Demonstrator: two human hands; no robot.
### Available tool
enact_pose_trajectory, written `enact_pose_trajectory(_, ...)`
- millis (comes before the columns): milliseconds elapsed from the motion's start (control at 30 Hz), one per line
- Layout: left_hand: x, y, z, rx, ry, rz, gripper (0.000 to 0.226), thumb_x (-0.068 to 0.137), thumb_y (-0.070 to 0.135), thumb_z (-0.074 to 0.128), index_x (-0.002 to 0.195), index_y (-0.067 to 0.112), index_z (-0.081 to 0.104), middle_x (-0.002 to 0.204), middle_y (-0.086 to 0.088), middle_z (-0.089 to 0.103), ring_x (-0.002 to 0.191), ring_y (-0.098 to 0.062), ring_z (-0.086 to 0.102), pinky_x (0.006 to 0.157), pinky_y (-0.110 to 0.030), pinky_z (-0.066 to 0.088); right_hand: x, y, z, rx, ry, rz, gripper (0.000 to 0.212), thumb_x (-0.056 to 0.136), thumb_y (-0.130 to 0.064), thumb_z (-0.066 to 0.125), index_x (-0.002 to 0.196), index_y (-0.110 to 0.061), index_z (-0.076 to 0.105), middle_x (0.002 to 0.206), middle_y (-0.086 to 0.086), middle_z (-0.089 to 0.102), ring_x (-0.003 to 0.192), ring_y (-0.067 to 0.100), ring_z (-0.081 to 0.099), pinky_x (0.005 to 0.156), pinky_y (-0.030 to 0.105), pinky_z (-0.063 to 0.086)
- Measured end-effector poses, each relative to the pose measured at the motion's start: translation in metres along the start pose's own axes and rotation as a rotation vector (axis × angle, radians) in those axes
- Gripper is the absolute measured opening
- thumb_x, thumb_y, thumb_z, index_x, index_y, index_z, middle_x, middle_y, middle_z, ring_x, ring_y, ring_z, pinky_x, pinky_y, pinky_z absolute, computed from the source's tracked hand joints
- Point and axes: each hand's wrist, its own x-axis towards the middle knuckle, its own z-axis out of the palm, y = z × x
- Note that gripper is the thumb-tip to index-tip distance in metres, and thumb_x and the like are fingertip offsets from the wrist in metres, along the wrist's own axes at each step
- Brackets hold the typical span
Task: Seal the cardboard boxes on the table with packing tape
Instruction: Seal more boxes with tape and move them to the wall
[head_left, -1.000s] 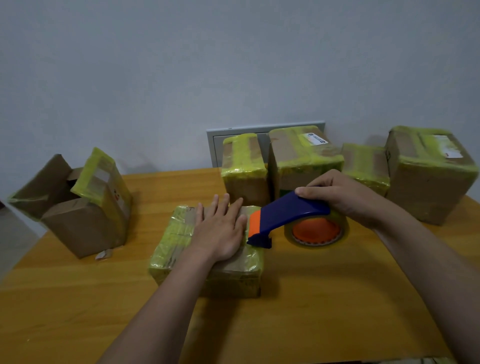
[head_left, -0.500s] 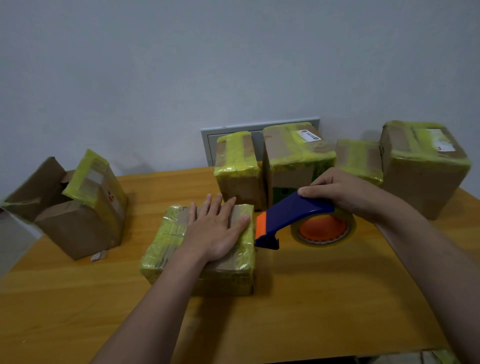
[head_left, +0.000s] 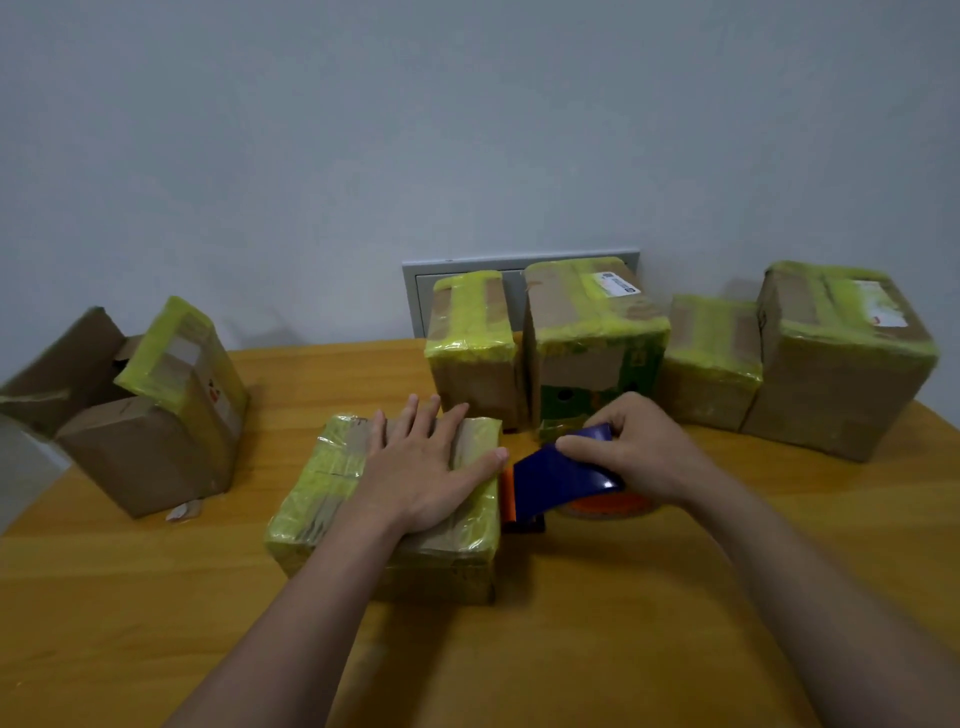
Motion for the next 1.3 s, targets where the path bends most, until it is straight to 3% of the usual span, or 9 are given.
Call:
enact_pose_trajectory(100, -0.001, 0.0, 0.0, 0.013, 0.003, 0.003, 0.116, 0.064, 0.101, 0.002, 0.163, 0.042, 0.006, 0.174, 0.003, -0.002, 0.159, -0.021, -0.012, 0.126, -0.054, -0.011, -0.004, 0.006, 0.003, -0.041, 0.128, 0.021, 0.044, 0.091, -0.047, 0.068, 0.063, -0.013, 0.069, 0.052, 0.003, 0.063, 0.051, 0.017, 0.061, 0.058, 0.045, 0.054)
enact_pose_trajectory(300, -0.008, 0.007, -0.008, 0.018, 0.112, -0.029, 0.101, 0.08, 0.095, 0.031, 0.163, 0.039, 0.015, 0.174, -0.002, 0.002, 0.16, -0.023, -0.005, 0.129, -0.053, 0.001, -0.022, 0.002, 0.001, 0.178, 0.499, 0.068, 0.052, 0.095, -0.044, 0.064, 0.058, -0.008, 0.07, 0.047, 0.007, 0.056, 0.044, 0.019, 0.049, 0.052, 0.035, 0.037)
enact_pose_trajectory(467, -0.056, 0.038, -0.02, -0.047, 0.312, 0.109, 0.081, 0.084, 0.087, 0.044, 0.15, 0.04, 0.047, 0.157, 0.011, 0.046, 0.142, -0.013, 0.042, 0.117, -0.04, 0.038, -0.036, -0.01, 0.025, 0.429, 0.658, 0.082, 0.054, 0.094, -0.047, 0.058, 0.07, 0.0, 0.073, 0.065, 0.022, 0.065, 0.065, 0.042, 0.057, 0.059, 0.039, 0.041)
enact_pose_trajectory(667, -0.089, 0.004, 0.0, 0.02, 0.132, 0.41, 0.064, 0.091, 0.074, 0.052, 0.146, 0.043, 0.044, 0.171, 0.018, 0.011, 0.157, -0.006, 0.013, 0.127, -0.036, 0.022, -0.037, -0.039, 0.046, 0.635, 0.708, -0.015, 0.052, 0.094, -0.052, 0.049, 0.085, -0.007, 0.073, 0.074, 0.012, 0.069, 0.067, 0.025, 0.059, 0.058, 0.03, 0.044)
enact_pose_trajectory(867, -0.106, -0.02, -0.007, -0.254, 0.15, 0.444, 0.028, 0.097, 0.044, 0.063, 0.124, 0.044, 0.065, 0.157, 0.031, 0.039, 0.148, 0.009, 0.028, 0.124, -0.031, 0.029, -0.02, -0.074, 0.062, 0.712, 0.696, -0.117, 0.047, 0.096, -0.053, 0.049, 0.088, -0.012, 0.071, 0.075, 0.003, 0.07, 0.067, 0.012, 0.061, 0.054, 0.02, 0.046)
enact_pose_trajectory(1000, -0.12, -0.035, -0.014, -0.463, 0.044, 0.386, 0.066, 0.086, 0.016, 0.065, 0.14, 0.05, 0.049, 0.141, 0.032, 0.056, 0.139, 0.006, 0.045, 0.114, -0.034, 0.043, 0.001, -0.103, 0.079, 0.836, 0.676, -0.075, 0.04, 0.096, -0.052, 0.049, 0.093, -0.019, 0.072, 0.084, 0.003, 0.074, 0.076, 0.015, 0.067, 0.059, 0.023, 0.051)
enact_pose_trajectory(1100, -0.116, -0.051, -0.025, -0.514, 0.266, 0.279, 0.054, 0.087, 0.045, 0.066, 0.14, 0.041, 0.057, 0.136, 0.028, 0.062, 0.128, 0.008, 0.054, 0.105, -0.032, 0.05, 0.02, -0.121, 0.095, 0.911, 0.701, -0.032, 0.038, 0.1, -0.046, 0.05, 0.091, -0.017, 0.073, 0.08, 0.002, 0.075, 0.072, 0.009, 0.066, 0.059, 0.019, 0.051)
enact_pose_trajectory(1167, -0.1, -0.064, -0.034, -0.394, 0.398, 0.104, 0.065, 0.088, 0.07, 0.051, 0.143, 0.036, 0.058, 0.147, 0.022, 0.056, 0.134, -0.002, 0.053, 0.109, -0.035, 0.046, 0.03, -0.127, 0.107, 0.967, 0.709, 0.012, 0.037, 0.102, -0.044, 0.051, 0.092, -0.016, 0.074, 0.076, -0.003, 0.075, 0.069, 0.005, 0.066, 0.058, 0.016, 0.05)
enact_pose_trajectory(1300, -0.065, -0.073, -0.03, -0.053, 0.149, -0.005, 0.077, 0.101, 0.067, 0.036, 0.165, 0.026, 0.022, 0.173, 0.008, 0.011, 0.158, -0.009, 0.01, 0.129, -0.036, 0.012, 0.037, -0.125, 0.127, 1.0, 0.693, 0.099, 0.043, 0.1, -0.048, 0.05, 0.094, -0.012, 0.074, 0.073, -0.004, 0.073, 0.063, 0.001, 0.064, 0.053, 0.012, 0.048)
